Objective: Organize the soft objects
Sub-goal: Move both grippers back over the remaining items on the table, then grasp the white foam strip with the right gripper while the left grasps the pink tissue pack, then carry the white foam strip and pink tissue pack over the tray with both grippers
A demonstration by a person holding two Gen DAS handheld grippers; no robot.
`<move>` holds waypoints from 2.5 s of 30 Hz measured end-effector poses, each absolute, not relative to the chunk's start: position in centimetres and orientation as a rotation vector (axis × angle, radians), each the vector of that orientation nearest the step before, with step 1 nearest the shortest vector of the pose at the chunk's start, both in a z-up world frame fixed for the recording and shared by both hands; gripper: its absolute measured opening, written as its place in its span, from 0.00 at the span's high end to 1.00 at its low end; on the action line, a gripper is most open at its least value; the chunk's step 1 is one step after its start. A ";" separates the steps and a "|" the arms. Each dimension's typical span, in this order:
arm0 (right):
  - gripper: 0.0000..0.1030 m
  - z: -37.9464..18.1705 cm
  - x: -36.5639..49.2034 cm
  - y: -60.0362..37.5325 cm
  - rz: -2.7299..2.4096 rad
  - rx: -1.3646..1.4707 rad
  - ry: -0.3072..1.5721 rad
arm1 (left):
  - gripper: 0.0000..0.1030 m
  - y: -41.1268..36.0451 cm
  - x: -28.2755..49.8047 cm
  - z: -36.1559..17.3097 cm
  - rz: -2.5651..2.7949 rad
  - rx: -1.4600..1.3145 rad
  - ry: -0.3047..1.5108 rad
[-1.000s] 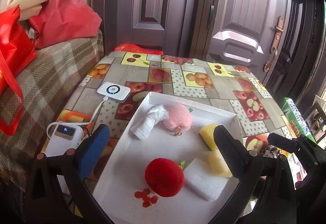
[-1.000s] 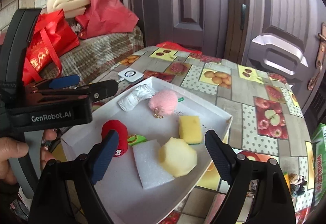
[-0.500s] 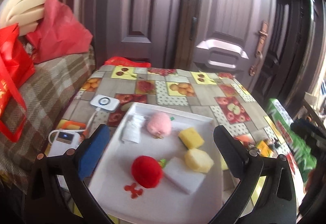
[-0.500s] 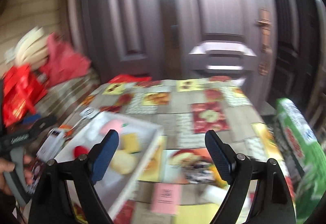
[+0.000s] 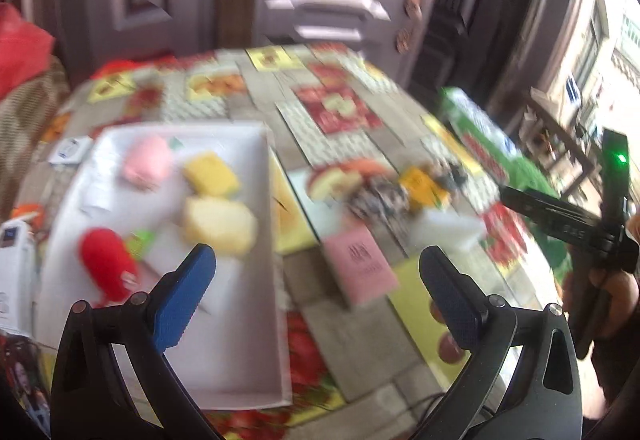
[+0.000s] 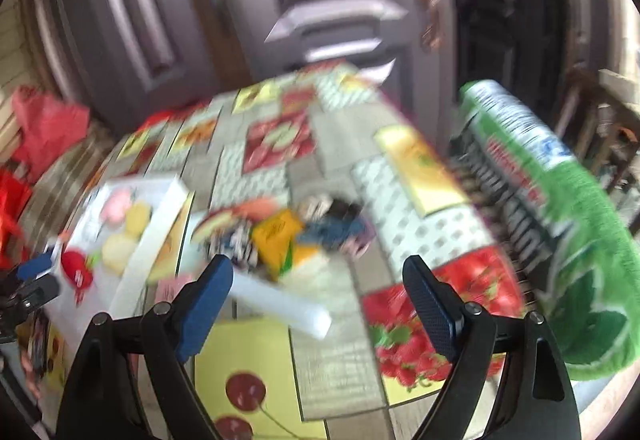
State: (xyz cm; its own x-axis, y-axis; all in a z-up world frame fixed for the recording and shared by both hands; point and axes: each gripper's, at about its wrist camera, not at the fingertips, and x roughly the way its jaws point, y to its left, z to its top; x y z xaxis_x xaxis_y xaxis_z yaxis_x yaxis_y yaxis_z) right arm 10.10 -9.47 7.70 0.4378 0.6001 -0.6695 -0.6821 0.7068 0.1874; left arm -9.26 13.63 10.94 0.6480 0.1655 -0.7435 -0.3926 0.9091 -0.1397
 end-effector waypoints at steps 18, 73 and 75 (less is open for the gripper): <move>0.81 2.2 11.0 -4.7 1.198 -0.461 0.830 | 0.01 10.2 -1.3 5.8 0.424 -0.278 1.014; 0.82 29.0 -0.7 -8.2 1.278 0.147 0.316 | 0.52 14.7 -19.0 28.6 0.468 -0.249 0.347; 0.82 29.0 -1.4 -7.2 1.291 0.130 0.318 | 0.52 15.2 -19.7 28.7 0.476 -0.256 0.336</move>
